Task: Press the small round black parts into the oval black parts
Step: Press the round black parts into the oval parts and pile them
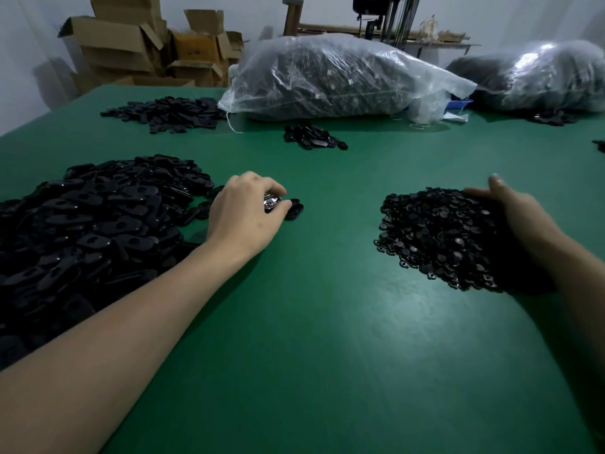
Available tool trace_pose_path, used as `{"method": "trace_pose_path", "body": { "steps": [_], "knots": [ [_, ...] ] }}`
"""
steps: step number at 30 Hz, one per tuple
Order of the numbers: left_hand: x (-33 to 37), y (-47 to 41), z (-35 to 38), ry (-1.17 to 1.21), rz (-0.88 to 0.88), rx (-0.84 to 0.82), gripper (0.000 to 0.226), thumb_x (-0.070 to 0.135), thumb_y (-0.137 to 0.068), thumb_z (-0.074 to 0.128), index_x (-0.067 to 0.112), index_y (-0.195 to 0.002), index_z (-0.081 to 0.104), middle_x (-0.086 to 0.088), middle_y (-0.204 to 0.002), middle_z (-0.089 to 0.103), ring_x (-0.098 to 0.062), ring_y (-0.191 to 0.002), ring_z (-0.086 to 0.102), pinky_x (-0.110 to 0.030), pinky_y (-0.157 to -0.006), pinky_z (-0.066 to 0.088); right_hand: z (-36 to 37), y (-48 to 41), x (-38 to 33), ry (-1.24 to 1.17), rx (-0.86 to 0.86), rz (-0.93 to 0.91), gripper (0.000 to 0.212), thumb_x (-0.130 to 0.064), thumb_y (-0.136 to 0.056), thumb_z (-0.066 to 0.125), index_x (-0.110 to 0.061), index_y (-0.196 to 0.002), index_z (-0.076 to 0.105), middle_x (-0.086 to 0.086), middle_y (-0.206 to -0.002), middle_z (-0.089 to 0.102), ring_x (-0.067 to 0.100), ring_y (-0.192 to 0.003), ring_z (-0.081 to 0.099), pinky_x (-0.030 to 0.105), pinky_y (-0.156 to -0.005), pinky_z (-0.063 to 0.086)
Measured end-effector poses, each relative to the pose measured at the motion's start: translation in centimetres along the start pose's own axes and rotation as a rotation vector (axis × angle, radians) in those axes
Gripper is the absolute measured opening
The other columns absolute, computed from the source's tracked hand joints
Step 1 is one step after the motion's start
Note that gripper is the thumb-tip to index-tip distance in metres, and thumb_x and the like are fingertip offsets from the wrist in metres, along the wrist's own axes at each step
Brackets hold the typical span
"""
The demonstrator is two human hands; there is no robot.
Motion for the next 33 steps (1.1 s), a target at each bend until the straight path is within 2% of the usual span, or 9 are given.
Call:
{"method": "trace_pose_path", "body": {
  "steps": [4, 9, 12, 14, 17, 21, 23, 26, 33],
  "knots": [
    [0.8, 0.3, -0.8, 0.059, 0.014, 0.008, 0.02, 0.042, -0.096, 0.067, 0.028, -0.11, 0.074, 0.004, -0.114, 0.068, -0.02, -0.113, 0.059, -0.037, -0.095, 0.049, 2.0, 0.3, -1.6, 0.09, 0.005, -0.12, 0.049, -0.064, -0.099, 0.043, -0.033, -0.118, 0.076, 0.006, -0.107, 0.076, 0.019, -0.095, 0.07, 0.042, -0.105, 0.048],
    [1.5, 1.4, -1.8, 0.12, 0.044, -0.022, 0.016, 0.039, -0.096, 0.067, 0.028, -0.105, 0.075, 0.007, -0.11, 0.067, -0.018, -0.11, 0.06, -0.04, -0.097, 0.049, 3.9, 0.6, -2.3, 0.116, -0.049, -0.177, 0.046, -0.064, -0.098, 0.045, -0.036, -0.117, 0.075, -0.004, -0.108, 0.076, 0.017, -0.101, 0.071, 0.041, -0.105, 0.049],
    [1.8, 2.3, -2.5, 0.14, 0.072, -0.038, 0.014, 0.038, -0.096, 0.067, 0.027, -0.103, 0.074, 0.009, -0.105, 0.067, -0.016, -0.107, 0.06, -0.04, -0.098, 0.049, 4.5, 0.8, -2.6, 0.122, -0.048, -0.202, 0.043, -0.066, -0.095, 0.046, -0.041, -0.113, 0.076, -0.011, -0.105, 0.076, 0.009, -0.099, 0.07, 0.032, -0.093, 0.05],
    [1.7, 2.7, -3.2, 0.151, 0.081, -0.044, 0.014, 0.037, -0.096, 0.068, 0.027, -0.103, 0.075, 0.01, -0.104, 0.066, -0.014, -0.105, 0.061, -0.038, -0.097, 0.048, 4.7, 1.0, -2.8, 0.143, -0.046, -0.23, 0.042, -0.064, -0.097, 0.046, -0.041, -0.114, 0.075, -0.013, -0.108, 0.075, 0.007, -0.101, 0.069, 0.028, -0.089, 0.049],
    [1.2, 3.0, -4.6, 0.164, 0.086, -0.081, 0.014, 0.036, -0.097, 0.067, 0.028, -0.106, 0.074, 0.013, -0.104, 0.065, -0.006, -0.101, 0.061, -0.025, -0.089, 0.045, 4.6, 1.3, -3.7, 0.239, 0.027, -0.332, 0.043, -0.054, -0.103, 0.043, -0.03, -0.122, 0.074, 0.0, -0.118, 0.074, 0.018, -0.113, 0.066, 0.037, -0.1, 0.047],
    [-1.1, 2.1, -6.4, 0.073, 0.017, -0.288, 0.011, 0.034, -0.097, 0.066, 0.034, -0.106, 0.073, 0.018, -0.102, 0.066, 0.008, -0.094, 0.059, -0.007, -0.075, 0.038, 5.5, 2.8, -7.2, 0.573, 0.112, -0.573, 0.044, -0.045, -0.105, 0.039, -0.019, -0.113, 0.074, 0.013, -0.109, 0.074, 0.032, -0.102, 0.065, 0.043, -0.085, 0.051],
    [-2.5, 1.5, -7.2, -0.021, -0.02, -0.464, 0.013, 0.034, -0.099, 0.065, 0.038, -0.109, 0.073, 0.019, -0.104, 0.068, 0.009, -0.093, 0.058, -0.008, -0.073, 0.039, 7.3, 3.8, -9.1, 0.654, 0.073, -0.681, 0.038, -0.038, -0.106, 0.045, -0.014, -0.108, 0.075, 0.012, -0.106, 0.073, 0.031, -0.097, 0.065, 0.038, -0.081, 0.049],
    [-4.0, 1.3, -8.1, -0.14, -0.037, -0.653, 0.016, 0.034, -0.099, 0.066, 0.045, -0.111, 0.07, 0.02, -0.108, 0.069, 0.006, -0.096, 0.06, -0.017, -0.077, 0.044, 10.9, 6.0, -11.1, 0.746, -0.033, -0.786, 0.029, -0.036, -0.102, 0.055, -0.016, -0.108, 0.074, 0.002, -0.107, 0.073, 0.022, -0.101, 0.062, 0.036, -0.093, 0.048],
    [-5.0, 1.9, -8.3, -0.26, 0.021, -0.689, 0.024, 0.043, -0.087, 0.08, 0.044, -0.11, 0.073, 0.025, -0.099, 0.068, 0.006, -0.088, 0.06, -0.012, -0.071, 0.042, 17.6, 10.4, -11.7, 0.751, -0.113, -0.824, 0.022, -0.042, -0.097, 0.062, -0.026, -0.108, 0.072, -0.005, -0.107, 0.067, 0.019, -0.11, 0.054, 0.042, -0.097, 0.045]
  ]
}}
Point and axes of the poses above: each hand's wrist, its own y-axis away from the middle knuckle, its own z-axis out of the palm, x = y × z, the point moved 5 cm from there along -y, towards the middle knuckle
